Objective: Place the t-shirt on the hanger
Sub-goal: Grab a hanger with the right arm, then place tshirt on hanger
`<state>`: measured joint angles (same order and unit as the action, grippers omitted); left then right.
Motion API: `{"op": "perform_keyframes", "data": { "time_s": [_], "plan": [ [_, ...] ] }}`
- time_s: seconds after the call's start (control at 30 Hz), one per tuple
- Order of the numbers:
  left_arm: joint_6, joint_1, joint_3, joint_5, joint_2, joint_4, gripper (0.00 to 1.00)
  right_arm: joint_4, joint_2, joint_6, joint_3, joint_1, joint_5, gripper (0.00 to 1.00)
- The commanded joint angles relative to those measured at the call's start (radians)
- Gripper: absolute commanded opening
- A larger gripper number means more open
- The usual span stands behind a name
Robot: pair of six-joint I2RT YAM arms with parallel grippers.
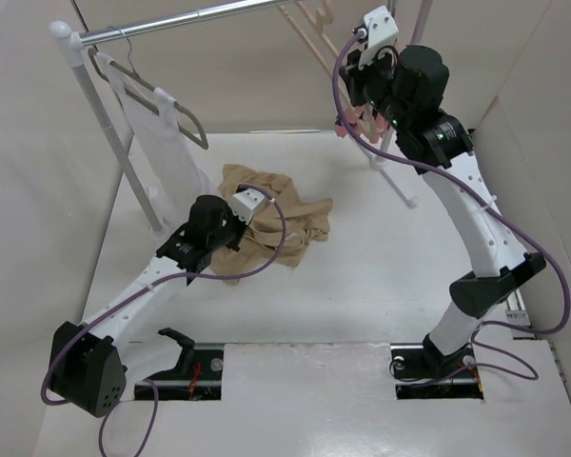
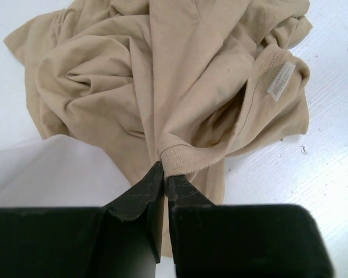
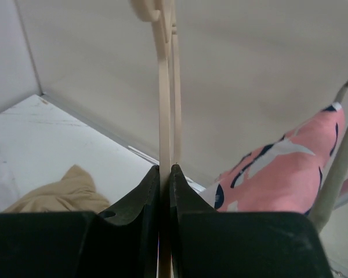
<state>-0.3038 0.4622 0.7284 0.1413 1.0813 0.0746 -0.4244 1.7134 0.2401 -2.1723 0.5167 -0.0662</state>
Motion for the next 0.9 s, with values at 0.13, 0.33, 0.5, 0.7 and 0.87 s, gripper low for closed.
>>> {"op": "perform_keyframes", "data": {
  "time_s": [0.13,0.33,0.5,0.7,0.87],
  "plan": [
    [0.017,-0.003,-0.004,-0.003,-0.014,-0.032,0.00,0.180,-0.121,0.030,0.077,0.029,0.143,0.00],
    [0.026,-0.003,0.006,-0.012,-0.004,-0.021,0.00,0.161,-0.153,0.030,0.140,0.029,0.228,0.00],
    [0.089,-0.003,0.026,-0.022,0.029,0.011,0.00,0.107,-0.309,0.065,0.395,0.068,0.353,0.00],
    [0.187,-0.003,0.098,-0.065,0.085,0.042,0.00,-0.019,-0.498,0.050,0.676,0.117,0.335,0.00],
    [0.235,-0.003,0.215,-0.156,0.144,0.073,0.00,-0.209,-0.728,0.010,0.914,0.126,0.293,0.00]
  ]
}}
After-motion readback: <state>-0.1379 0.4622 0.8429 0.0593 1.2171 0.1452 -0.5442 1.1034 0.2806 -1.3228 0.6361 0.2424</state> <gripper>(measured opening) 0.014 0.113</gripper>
